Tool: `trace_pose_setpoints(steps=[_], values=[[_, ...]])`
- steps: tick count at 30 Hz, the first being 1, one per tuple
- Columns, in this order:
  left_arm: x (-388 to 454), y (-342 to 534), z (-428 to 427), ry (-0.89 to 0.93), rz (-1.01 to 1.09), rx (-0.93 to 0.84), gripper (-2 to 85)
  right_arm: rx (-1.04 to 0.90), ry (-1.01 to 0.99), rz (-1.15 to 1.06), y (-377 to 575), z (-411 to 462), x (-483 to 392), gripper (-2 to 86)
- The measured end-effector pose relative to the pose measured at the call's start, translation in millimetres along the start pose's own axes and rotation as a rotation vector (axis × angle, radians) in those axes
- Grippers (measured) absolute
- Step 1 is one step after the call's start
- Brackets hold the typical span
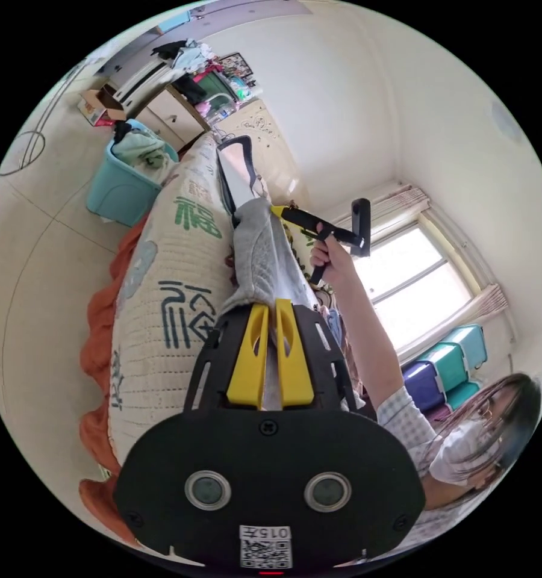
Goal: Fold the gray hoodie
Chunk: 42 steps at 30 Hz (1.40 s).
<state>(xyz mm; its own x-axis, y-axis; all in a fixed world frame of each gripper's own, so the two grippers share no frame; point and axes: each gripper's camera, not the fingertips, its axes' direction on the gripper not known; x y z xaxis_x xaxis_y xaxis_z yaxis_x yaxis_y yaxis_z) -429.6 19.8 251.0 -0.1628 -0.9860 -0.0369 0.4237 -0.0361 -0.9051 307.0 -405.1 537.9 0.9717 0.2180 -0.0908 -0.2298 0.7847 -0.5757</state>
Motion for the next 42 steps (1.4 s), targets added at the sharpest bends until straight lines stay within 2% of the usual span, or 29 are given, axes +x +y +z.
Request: trace_pose_setpoints(steps=[4, 6, 10, 11, 13, 15, 20, 22, 24, 25, 29, 31, 37, 40, 42], values=[[-17.4, 12.4, -0.1, 0.071, -0.054, 0.017, 1.0, -0.051, 0.025, -0.013, 22.3, -2.2, -3.0, 4.8], [-18.3, 25.6, -4.9, 0.090, -0.049, 0.044, 2.1, -0.010, -0.132, -0.045, 59.6, -36.4, -3.4, 4.8], [-6.0, 57.6, -17.2, 0.128, -0.002, 0.065, 4.2, 0.079, -0.240, -0.118, 151.7, -98.3, -17.3, 4.5], [12.4, 69.9, -17.5, 0.156, 0.086, 0.036, 4.5, 0.087, -0.226, -0.148, 187.3, -115.9, -25.9, 4.5], [60.7, 88.0, -2.0, 0.163, 0.309, -0.148, 5.0, 0.085, -0.166, -0.187, 240.8, -139.1, -40.7, 5.0], [128.1, 128.5, 28.8, 0.076, 0.530, -0.329, 7.3, 0.113, -0.037, -0.188, 308.7, -160.7, -59.7, 6.3], [219.2, 187.9, 90.9, 0.038, 0.778, -0.488, 7.3, 0.169, 0.033, -0.130, 409.4, -167.0, -82.0, 6.2], [238.1, 203.3, 114.7, -0.056, 0.844, -0.501, 5.9, 0.139, 0.057, -0.097, 424.7, -158.3, -81.3, 6.2], [242.8, 222.4, 151.4, -0.244, 0.889, -0.537, 4.6, 0.140, 0.051, -0.049, 437.1, -145.5, -76.5, 7.2], [240.2, 227.1, 159.5, -0.266, 0.888, -0.549, 4.3, 0.146, 0.041, -0.038, 439.8, -141.9, -75.3, 7.1], [212.1, 267.4, 198.4, -0.308, 0.850, -0.697, 3.1, 0.034, -0.021, -0.067, 455.3, -111.3, -74.5, 5.3], [209.0, 280.3, 196.5, -0.319, 0.849, -0.658, 3.3, 0.053, 0.000, -0.102, 466.1, -106.8, -78.1, 3.6], [214.9, 310.1, 198.0, -0.308, 0.867, -0.709, 6.1, 0.064, -0.050, -0.059, 483.3, -115.6, -68.5, 1.4], [221.5, 323.3, 201.1, -0.208, 0.879, -0.773, 12.1, 0.126, -0.081, -0.099, 490.6, -128.3, -76.1, 5.0], [226.2, 339.0, 208.9, -0.310, 0.950, -0.756, 12.6, 0.132, -0.041, -0.147, 490.2, -132.0, -88.1, 9.0]])
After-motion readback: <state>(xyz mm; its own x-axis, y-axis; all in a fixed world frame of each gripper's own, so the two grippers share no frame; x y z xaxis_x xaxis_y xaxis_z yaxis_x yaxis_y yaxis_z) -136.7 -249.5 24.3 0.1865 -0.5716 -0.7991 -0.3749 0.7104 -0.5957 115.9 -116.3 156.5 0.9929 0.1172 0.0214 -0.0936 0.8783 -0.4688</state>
